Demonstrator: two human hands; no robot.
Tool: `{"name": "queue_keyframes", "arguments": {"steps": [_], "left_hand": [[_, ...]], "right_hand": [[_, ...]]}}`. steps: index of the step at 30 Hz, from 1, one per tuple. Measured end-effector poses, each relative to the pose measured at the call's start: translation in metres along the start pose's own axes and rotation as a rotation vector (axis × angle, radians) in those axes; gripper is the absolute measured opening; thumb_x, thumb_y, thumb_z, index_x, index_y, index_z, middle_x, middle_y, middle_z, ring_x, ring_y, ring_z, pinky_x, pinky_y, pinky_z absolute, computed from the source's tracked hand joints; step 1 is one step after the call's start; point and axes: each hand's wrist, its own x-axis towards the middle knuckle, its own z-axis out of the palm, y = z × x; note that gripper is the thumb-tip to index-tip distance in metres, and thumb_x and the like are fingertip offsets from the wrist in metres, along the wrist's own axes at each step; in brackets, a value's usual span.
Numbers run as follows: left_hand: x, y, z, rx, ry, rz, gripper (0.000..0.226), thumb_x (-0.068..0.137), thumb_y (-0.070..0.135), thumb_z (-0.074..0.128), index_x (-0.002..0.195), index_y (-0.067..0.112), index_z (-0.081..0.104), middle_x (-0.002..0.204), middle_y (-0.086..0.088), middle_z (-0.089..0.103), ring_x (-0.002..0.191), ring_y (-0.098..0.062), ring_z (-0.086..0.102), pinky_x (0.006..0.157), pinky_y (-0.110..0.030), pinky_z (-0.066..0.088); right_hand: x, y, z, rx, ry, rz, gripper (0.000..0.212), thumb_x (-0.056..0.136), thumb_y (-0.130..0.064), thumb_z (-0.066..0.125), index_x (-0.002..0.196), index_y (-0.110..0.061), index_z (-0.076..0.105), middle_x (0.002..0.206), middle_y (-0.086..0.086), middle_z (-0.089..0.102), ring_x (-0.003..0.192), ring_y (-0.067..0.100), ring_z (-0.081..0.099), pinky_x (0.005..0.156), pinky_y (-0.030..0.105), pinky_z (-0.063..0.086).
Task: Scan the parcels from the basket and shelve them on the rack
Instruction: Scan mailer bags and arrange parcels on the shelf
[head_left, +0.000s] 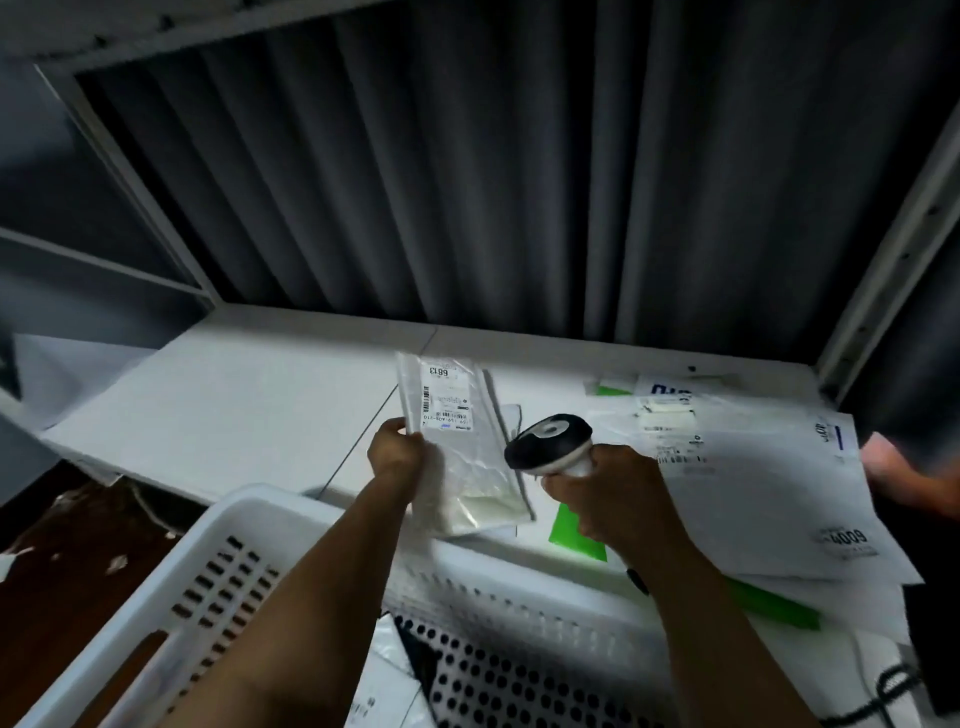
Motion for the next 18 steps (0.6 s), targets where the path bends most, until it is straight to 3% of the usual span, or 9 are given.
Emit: {"name": "queue_keyframes", "arguments": {"steps": [4,6,8,12,16,18], "left_hand": [[0.018,-0.013,-0.002,-0.009,-0.147,-0.037,0.050,0.086,0.005,0.063,0.134,0.005,0.049,0.124,-0.020,0.061,0.113,-0.035,0.060,0.097,-0.041,0.049],[0.017,-0.012,-0.013,0.007,-0.149,-0.032,0.048,0.089,0.002,0.057,0.136,0.006,0.047,0.124,-0.021,0.061,0.103,-0.035,0.063,0.083,-0.034,0.053],[0.009,-0.013,-0.028,0.016,-0.140,0.029,0.042,0.089,0.001,0.055,0.131,0.005,0.050,0.115,-0.026,0.065,0.089,-0.036,0.063,0.070,-0.029,0.046],[-0.033,-0.019,-0.068,0.045,-0.182,0.198,0.030,0.090,0.003,0.058,0.117,0.016,0.061,0.113,-0.012,0.068,0.102,-0.033,0.064,0.095,-0.043,0.048],[-0.095,-0.044,-0.112,0.119,-0.210,0.460,0.030,0.091,0.001,0.056,0.119,0.012,0.062,0.109,0.004,0.063,0.101,-0.011,0.059,0.087,-0.016,0.043],[-0.119,-0.072,-0.133,0.097,-0.195,0.502,0.030,0.091,-0.001,0.056,0.118,0.011,0.063,0.105,0.004,0.064,0.097,-0.011,0.060,0.082,-0.017,0.044]], "right_hand": [[0.001,0.000,0.001,0.013,-0.057,0.014,0.018,0.073,-0.027,0.076,0.072,-0.011,0.066,0.060,0.002,0.064,0.050,0.019,0.060,0.055,0.033,0.053],[-0.004,-0.003,0.000,0.017,-0.074,0.005,0.017,0.073,-0.026,0.077,0.070,-0.014,0.065,0.060,0.001,0.064,0.045,0.015,0.058,0.050,0.027,0.049],[-0.013,-0.007,-0.001,0.009,-0.073,-0.022,0.017,0.074,-0.024,0.077,0.069,-0.013,0.065,0.060,0.003,0.065,0.045,0.015,0.058,0.049,0.027,0.051],[-0.039,-0.017,-0.004,-0.083,-0.024,-0.119,0.029,0.073,-0.027,0.079,0.085,-0.002,0.068,0.077,0.012,0.070,0.070,0.027,0.068,0.068,0.041,0.058],[-0.089,-0.025,0.003,-0.179,-0.046,-0.109,0.029,0.075,-0.032,0.077,0.084,-0.006,0.066,0.078,0.005,0.067,0.075,0.024,0.066,0.069,0.038,0.056],[-0.119,-0.027,0.011,-0.288,-0.065,-0.120,0.026,0.077,-0.033,0.075,0.084,-0.011,0.065,0.080,0.005,0.063,0.078,0.021,0.061,0.065,0.029,0.046]]}}
